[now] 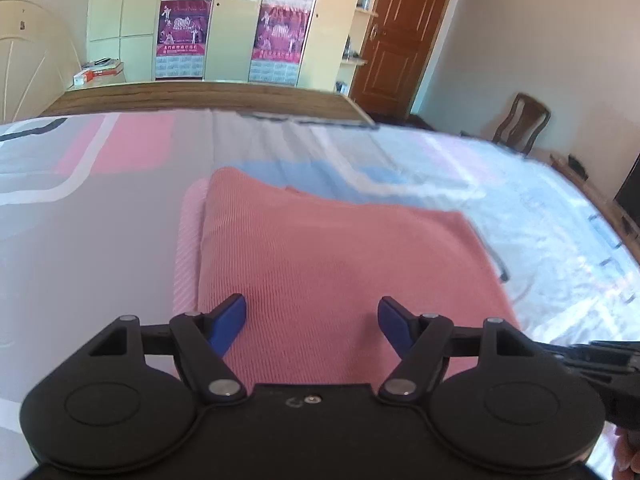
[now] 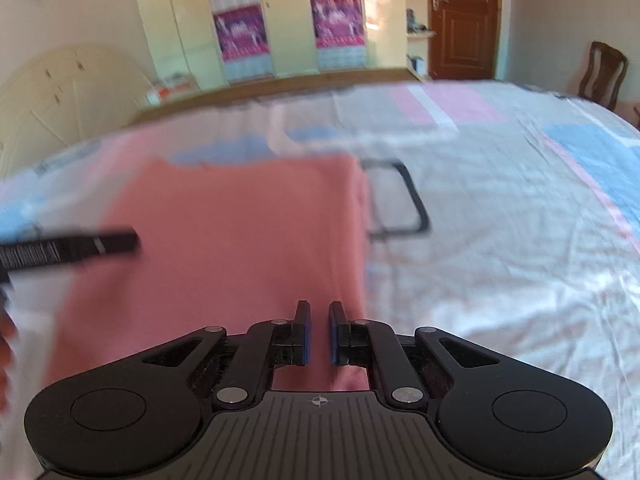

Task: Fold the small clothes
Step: 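Open the right gripper and withdraw it from the folded sweater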

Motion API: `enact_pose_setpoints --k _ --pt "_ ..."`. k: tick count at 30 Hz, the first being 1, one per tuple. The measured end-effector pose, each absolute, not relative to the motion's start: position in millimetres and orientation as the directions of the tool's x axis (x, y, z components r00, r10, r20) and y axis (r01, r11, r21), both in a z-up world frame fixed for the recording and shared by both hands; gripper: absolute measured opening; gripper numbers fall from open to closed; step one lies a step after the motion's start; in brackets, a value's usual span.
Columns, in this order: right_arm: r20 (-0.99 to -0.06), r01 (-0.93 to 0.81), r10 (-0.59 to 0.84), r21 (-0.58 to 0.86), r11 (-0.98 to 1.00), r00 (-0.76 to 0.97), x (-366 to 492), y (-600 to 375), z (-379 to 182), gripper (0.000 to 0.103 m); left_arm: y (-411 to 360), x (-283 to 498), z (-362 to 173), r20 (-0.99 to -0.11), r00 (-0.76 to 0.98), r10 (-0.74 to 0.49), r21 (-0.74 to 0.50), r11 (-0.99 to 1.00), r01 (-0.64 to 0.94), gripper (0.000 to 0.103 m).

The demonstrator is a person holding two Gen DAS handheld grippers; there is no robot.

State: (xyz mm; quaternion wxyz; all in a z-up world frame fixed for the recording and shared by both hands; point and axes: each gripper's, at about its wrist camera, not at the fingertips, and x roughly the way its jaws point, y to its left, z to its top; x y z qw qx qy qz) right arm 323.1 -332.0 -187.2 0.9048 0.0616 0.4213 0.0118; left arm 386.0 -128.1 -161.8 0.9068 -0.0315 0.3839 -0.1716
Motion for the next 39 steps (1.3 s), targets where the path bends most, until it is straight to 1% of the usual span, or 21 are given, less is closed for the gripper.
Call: enact_pose_setpoints --k 1,2,3,5,8,10,13,17,21,25,28,30,34,39 --pt "-0.761 0.042 0.034 0.080 0.996 0.648 320.4 -335.6 -194.9 0.013 -129.9 385.1 -164.4 -0.688 0.647 -0.329 -0.174 0.940 0.293 0.071" --pt "-0.762 0.043 0.023 0.067 0.997 0.648 319.0 -340.9 -198.8 0.031 -131.6 383.9 -164.2 -0.687 0.651 -0.322 -0.154 0.941 0.302 0.071" --pt "-0.766 0.065 0.016 0.075 0.995 0.643 318.5 -345.6 -198.2 0.033 -132.7 383.6 -162.5 -0.688 0.651 -0.322 -0.146 0.939 0.310 0.072" --pt "-0.764 0.065 0.045 0.113 0.991 0.644 320.7 -350.5 -191.3 0.033 -132.5 387.8 -156.5 -0.683 0.654 -0.326 -0.157 0.939 0.305 0.072" --pt "-0.709 0.037 0.056 0.116 0.993 0.703 330.8 -343.5 -172.6 0.033 -134.0 403.9 -149.0 -0.669 0.670 -0.322 -0.168 0.943 0.286 0.072" --pt "-0.682 0.023 0.078 0.137 0.990 0.727 345.7 -338.8 -165.9 0.033 -138.1 417.1 -150.2 -0.676 0.671 -0.304 -0.152 0.949 0.277 0.072" --pt "-0.670 -0.003 0.101 0.146 0.989 0.735 371.7 -329.2 -166.4 0.033 -140.8 434.1 -159.1 -0.695 0.663 -0.278 -0.133 0.956 0.261 0.073" --pt "-0.692 0.004 0.115 0.167 0.986 0.713 399.9 -326.1 -178.5 0.033 -144.9 439.5 -164.2 -0.702 0.661 -0.266 -0.116 0.958 0.263 0.076" --pt "-0.743 0.008 0.071 0.102 0.995 0.666 414.8 -328.0 -200.1 0.033 -146.4 440.9 -168.1 -0.705 0.660 -0.260 -0.108 0.959 0.262 0.077" --pt "-0.740 0.010 0.077 0.113 0.994 0.668 410.1 -334.9 -200.0 0.033 -147.8 440.3 -167.5 -0.706 0.661 -0.255 -0.105 0.961 0.258 0.078" --pt "-0.727 0.017 0.097 0.148 0.989 0.679 402.3 -339.2 -193.4 0.033 -148.4 439.3 -165.5 -0.707 0.662 -0.249 -0.096 0.961 0.259 0.079" --pt "-0.722 0.014 0.107 0.160 0.987 0.683 399.5 -340.9 -191.6 0.033 -149.0 437.6 -163.0 -0.710 0.661 -0.242 -0.086 0.962 0.260 0.081" --pt "-0.742 0.001 0.089 0.120 0.993 0.664 394.6 -339.6 -197.1 0.033 -147.8 428.8 -158.0 -0.714 0.663 -0.226 -0.061 0.963 0.263 0.086" --pt "-0.710 0.013 0.111 0.167 0.986 0.696 370.3 -348.8 -177.7 0.033 -126.7 395.5 -152.9 -0.712 0.657 -0.249 -0.104 0.962 0.251 0.085"
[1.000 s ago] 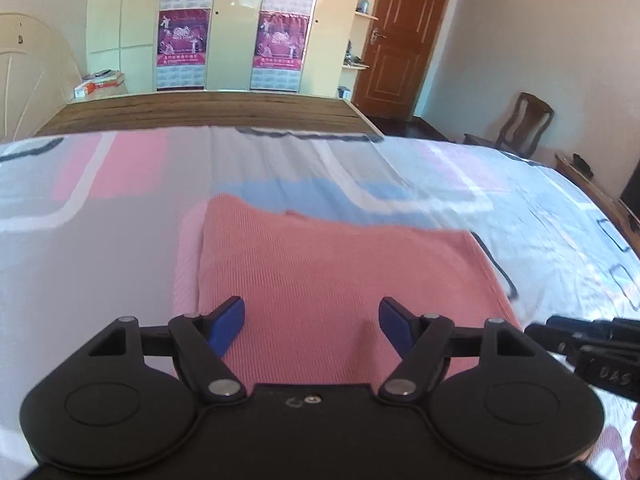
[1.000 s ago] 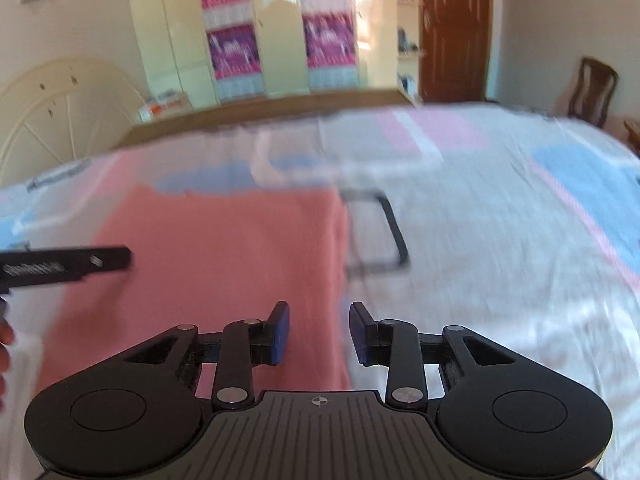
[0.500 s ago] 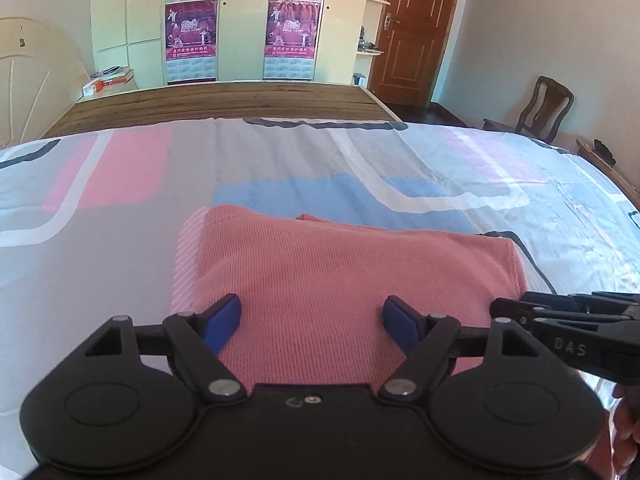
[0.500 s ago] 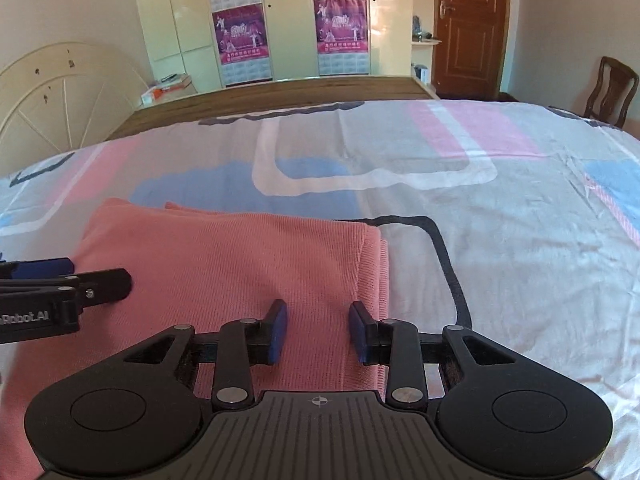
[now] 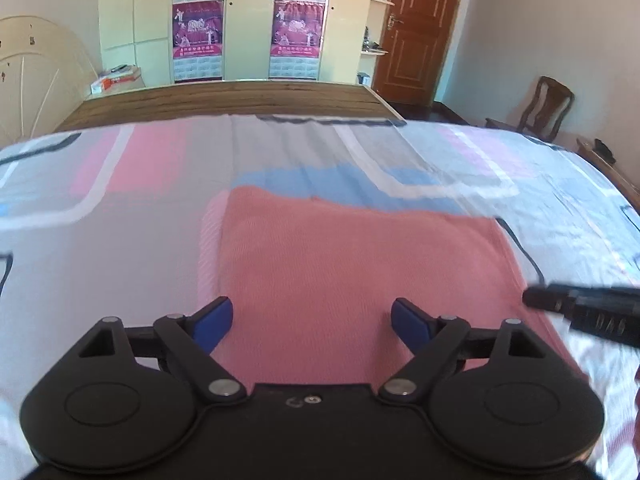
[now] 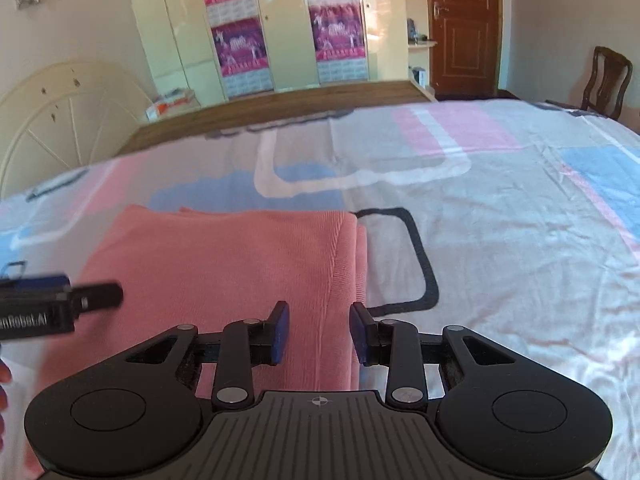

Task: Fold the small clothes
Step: 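Open the right gripper and withdraw it from the folded sweater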

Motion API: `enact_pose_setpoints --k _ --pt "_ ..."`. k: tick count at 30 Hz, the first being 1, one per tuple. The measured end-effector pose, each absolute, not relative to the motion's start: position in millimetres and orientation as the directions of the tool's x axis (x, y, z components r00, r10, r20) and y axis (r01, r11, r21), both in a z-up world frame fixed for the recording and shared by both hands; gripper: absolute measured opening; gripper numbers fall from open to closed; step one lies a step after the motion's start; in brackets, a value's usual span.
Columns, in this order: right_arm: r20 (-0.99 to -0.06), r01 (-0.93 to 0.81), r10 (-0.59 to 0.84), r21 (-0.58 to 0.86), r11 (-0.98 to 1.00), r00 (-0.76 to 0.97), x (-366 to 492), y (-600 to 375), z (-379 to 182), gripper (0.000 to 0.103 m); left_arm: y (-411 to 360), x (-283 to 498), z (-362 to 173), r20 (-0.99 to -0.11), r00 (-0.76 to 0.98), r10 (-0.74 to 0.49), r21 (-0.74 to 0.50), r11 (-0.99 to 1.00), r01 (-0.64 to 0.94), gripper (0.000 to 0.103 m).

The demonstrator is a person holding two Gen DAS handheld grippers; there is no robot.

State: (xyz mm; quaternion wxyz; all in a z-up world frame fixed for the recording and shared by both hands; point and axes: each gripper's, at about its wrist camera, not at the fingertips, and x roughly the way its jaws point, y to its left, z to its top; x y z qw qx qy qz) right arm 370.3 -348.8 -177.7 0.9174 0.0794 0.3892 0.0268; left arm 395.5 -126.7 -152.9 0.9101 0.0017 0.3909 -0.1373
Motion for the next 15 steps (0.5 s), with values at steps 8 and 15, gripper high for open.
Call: enact_pose_setpoints --k 8,15 --pt "-0.698 -0.089 0.130 0.095 0.992 0.704 302.6 -322.4 -168.2 0.033 -101.6 330.3 -166.2 -0.742 0.621 -0.253 -0.109 0.959 0.261 0.085" --pt "-0.778 -0.011 0.002 -0.006 1.000 0.628 281.1 -320.0 -204.2 0.033 -99.5 321.6 -188.2 -0.781 0.547 -0.303 -0.170 0.945 0.281 0.085"
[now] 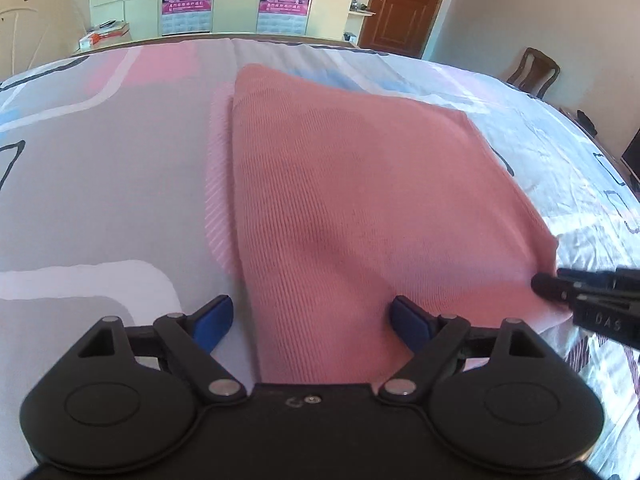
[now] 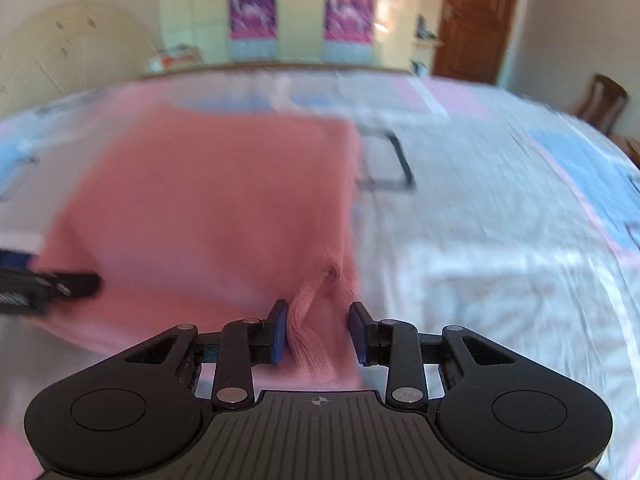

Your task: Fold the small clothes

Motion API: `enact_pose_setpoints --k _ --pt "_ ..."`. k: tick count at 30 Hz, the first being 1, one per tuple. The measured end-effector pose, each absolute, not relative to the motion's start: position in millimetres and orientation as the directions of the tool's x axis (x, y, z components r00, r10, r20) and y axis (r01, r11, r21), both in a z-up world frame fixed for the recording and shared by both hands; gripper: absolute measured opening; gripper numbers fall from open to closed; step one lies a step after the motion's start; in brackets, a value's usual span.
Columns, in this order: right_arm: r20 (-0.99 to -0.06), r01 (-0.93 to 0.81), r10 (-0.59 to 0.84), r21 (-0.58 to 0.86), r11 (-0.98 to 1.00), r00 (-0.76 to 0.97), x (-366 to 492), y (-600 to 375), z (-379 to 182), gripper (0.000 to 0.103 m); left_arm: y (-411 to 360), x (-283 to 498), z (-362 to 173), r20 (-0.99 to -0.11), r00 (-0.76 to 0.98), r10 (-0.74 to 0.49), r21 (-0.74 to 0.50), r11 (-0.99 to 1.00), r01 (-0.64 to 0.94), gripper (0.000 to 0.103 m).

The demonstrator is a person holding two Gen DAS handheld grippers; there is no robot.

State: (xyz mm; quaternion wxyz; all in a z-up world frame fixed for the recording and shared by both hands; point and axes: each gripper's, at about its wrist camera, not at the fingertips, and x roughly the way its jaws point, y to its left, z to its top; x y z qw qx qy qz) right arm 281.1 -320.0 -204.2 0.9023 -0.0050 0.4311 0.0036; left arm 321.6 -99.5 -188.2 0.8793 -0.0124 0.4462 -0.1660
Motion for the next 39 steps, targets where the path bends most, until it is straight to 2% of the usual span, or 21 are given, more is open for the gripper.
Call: enact_pose_setpoints --k 4,9,10,12,14,18,26,32,33,34,35,36,39 --pt "-0.774 0.051 -0.007 0.033 0.998 0.633 279.9 -320.9 -193.0 0.033 -90.0 325.5 -176.0 -0.771 0.523 -0.363 -0.235 0.926 0.296 0.085" --pt "-0.761 0.110 0.022 0.122 0.986 0.648 277.6 -319.5 -173.9 0.034 -76.4 338.9 -158.6 -0.736 0.550 -0.396 -0.275 0.916 0.292 0.095" --pt "-0.761 0.120 0.030 0.141 0.983 0.648 278.1 -322.5 -169.9 0.037 -73.9 344.5 -155.9 -0.731 0.552 -0.401 -0.285 0.915 0.286 0.095" --pt "-0.752 0.142 0.055 0.195 0.970 0.657 284.7 -325.2 -162.2 0.070 -69.9 356.7 -152.5 -0.724 0.554 -0.410 -0.307 0.912 0.273 0.095" --pt "-0.733 0.147 0.079 0.240 0.960 0.676 290.7 -326.4 -155.8 0.075 -67.1 368.3 -151.5 -0.723 0.549 -0.421 -0.333 0.907 0.257 0.095" --pt "-0.738 0.133 0.115 0.268 0.954 0.664 317.6 -326.1 -154.5 0.075 -64.1 390.6 -162.3 -0.740 0.503 -0.445 -0.386 0.895 0.224 0.095" --pt "-0.756 0.154 0.209 0.378 0.913 0.620 376.9 -356.6 -195.3 0.075 -73.1 415.0 -188.2 -0.753 0.446 -0.485 -0.420 0.875 0.241 0.093" --pt "-0.709 0.067 0.353 0.490 0.869 0.610 391.1 -379.8 -215.5 0.075 -80.0 426.1 -197.5 -0.733 0.408 -0.545 -0.470 0.839 0.275 0.091" --pt "-0.696 0.061 0.385 0.523 0.850 0.607 392.3 -383.4 -216.5 0.071 -81.7 427.3 -198.2 -0.728 0.401 -0.555 -0.477 0.831 0.285 0.088" --pt "-0.677 0.057 0.432 0.572 0.818 0.596 393.6 -388.4 -218.6 0.062 -82.5 428.8 -198.4 -0.727 0.396 -0.560 -0.482 0.828 0.286 0.087" --pt "-0.671 0.064 0.468 0.607 0.792 0.576 395.1 -392.4 -221.8 0.047 -82.6 429.8 -197.7 -0.726 0.394 -0.564 -0.490 0.825 0.281 0.082" --pt "-0.671 0.073 0.478 0.619 0.782 0.566 395.4 -395.0 -223.8 0.042 -82.2 430.7 -197.4 -0.722 0.391 -0.571 -0.501 0.821 0.274 0.077" --pt "-0.650 0.073 0.503 0.650 0.757 0.569 395.0 -406.1 -230.3 0.036 -80.2 435.3 -199.1 -0.716 0.381 -0.585 -0.531 0.811 0.246 0.074"
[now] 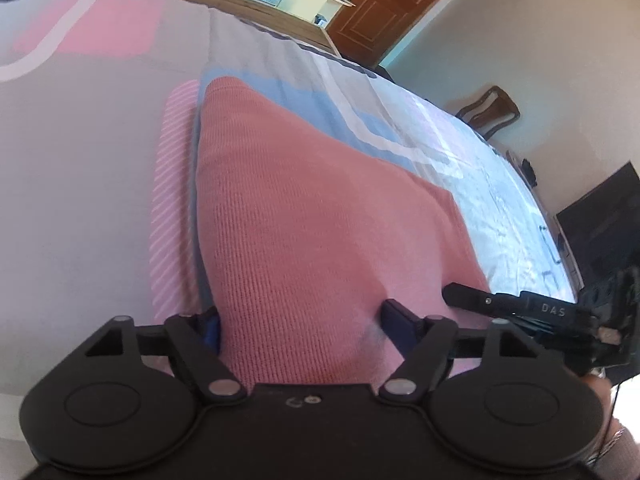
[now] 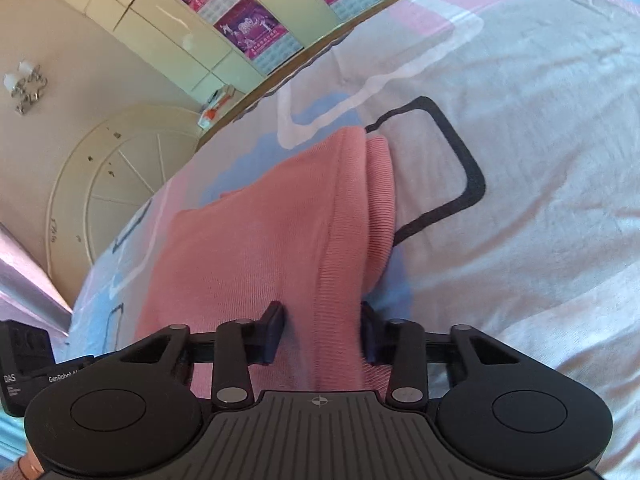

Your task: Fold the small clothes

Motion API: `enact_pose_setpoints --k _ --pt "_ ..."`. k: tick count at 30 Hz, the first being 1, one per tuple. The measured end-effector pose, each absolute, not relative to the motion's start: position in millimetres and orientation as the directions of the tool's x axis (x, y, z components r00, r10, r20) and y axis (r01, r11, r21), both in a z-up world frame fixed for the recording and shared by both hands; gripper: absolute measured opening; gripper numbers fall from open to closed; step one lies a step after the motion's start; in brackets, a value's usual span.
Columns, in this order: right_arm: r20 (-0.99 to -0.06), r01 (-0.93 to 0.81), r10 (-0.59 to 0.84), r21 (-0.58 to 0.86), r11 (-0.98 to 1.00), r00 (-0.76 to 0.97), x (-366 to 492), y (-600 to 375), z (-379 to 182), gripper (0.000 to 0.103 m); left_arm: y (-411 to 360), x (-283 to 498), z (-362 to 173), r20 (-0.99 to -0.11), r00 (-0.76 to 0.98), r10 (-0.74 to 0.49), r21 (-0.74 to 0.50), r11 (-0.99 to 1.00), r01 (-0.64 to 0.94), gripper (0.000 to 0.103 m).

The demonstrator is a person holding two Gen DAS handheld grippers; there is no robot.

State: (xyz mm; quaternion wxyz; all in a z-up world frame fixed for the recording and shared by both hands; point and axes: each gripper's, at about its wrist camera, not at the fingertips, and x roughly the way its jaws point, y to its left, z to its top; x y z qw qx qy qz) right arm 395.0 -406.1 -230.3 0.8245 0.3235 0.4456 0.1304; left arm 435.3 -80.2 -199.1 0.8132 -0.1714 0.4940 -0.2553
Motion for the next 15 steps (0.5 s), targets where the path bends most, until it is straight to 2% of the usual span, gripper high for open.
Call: enact_pose_setpoints --k 4,6,7,9,15 --pt "-0.605 0.103 0.515 0.703 0.704 0.607 400.7 -414.6 -238.5 0.035 -89.3 435.5 -199.7 -0.720 0.397 -0.569 -0.504 0.822 0.265 0.073" --pt "-0.620 0.106 0.511 0.691 0.715 0.595 400.9 -410.1 -234.8 0.026 -91.7 434.8 -197.1 -0.725 0.403 -0.558 -0.491 0.830 0.265 0.063" --pt "-0.621 0.108 0.524 0.698 0.708 0.583 399.9 -407.8 -234.1 0.025 -91.2 433.9 -194.9 -0.722 0.406 -0.560 -0.494 0.828 0.264 0.059" --pt "-0.615 0.109 0.531 0.707 0.699 0.583 396.7 -405.5 -229.6 0.024 -88.6 430.8 -187.3 -0.710 0.417 -0.567 -0.496 0.824 0.276 0.045" --pt "-0.553 0.034 0.563 0.732 0.681 0.615 392.0 -387.6 -196.7 0.023 -81.1 424.2 -163.7 -0.669 0.452 -0.590 -0.512 0.806 0.296 0.038"
